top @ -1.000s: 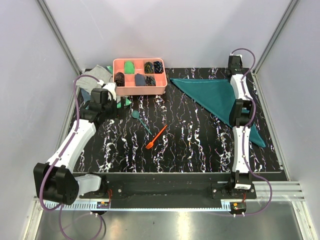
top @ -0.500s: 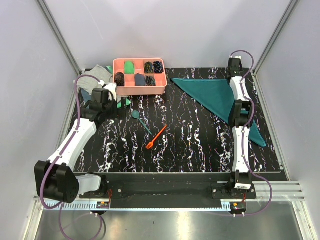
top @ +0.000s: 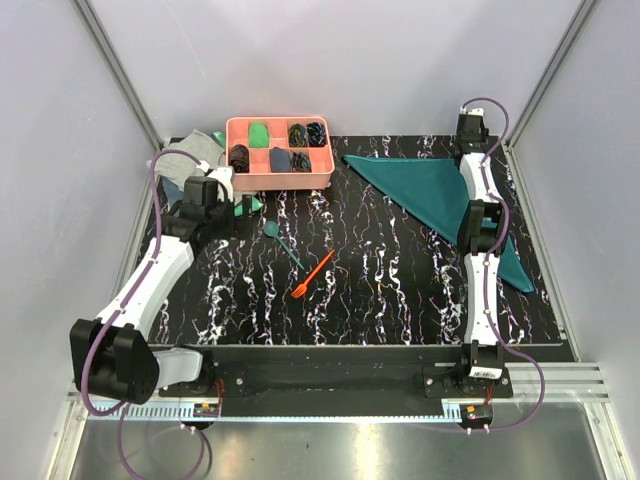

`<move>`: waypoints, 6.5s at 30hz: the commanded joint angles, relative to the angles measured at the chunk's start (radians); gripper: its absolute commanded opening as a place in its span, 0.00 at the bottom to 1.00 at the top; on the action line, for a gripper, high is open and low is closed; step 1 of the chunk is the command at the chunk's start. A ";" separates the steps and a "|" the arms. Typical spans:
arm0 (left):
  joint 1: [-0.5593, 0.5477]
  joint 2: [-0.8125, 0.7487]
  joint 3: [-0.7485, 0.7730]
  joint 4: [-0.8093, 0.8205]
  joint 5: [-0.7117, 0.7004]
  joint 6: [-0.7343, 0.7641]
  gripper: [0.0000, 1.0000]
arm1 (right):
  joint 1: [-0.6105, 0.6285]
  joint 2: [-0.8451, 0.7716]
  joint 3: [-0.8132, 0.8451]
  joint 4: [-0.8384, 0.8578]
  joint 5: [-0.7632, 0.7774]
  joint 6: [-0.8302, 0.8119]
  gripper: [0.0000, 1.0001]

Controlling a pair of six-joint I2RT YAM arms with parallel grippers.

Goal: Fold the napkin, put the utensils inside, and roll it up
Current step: Fold the napkin, then grab a utensil with the right arm, then place the utensil onto the napkin

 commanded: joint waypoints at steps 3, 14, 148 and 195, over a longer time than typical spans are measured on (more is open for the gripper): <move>0.006 -0.009 0.016 0.027 -0.006 0.013 0.99 | -0.005 -0.075 0.021 0.044 0.002 -0.010 0.83; 0.006 -0.065 0.007 0.038 0.058 -0.006 0.99 | 0.076 -0.594 -0.486 0.007 -0.308 0.266 0.92; -0.014 -0.135 -0.021 0.058 0.096 -0.019 0.99 | 0.107 -0.730 -1.029 0.052 -0.607 -0.616 0.00; -0.014 -0.155 -0.015 0.053 0.109 -0.029 0.99 | 0.211 -0.981 -0.978 0.001 -0.905 -0.049 0.59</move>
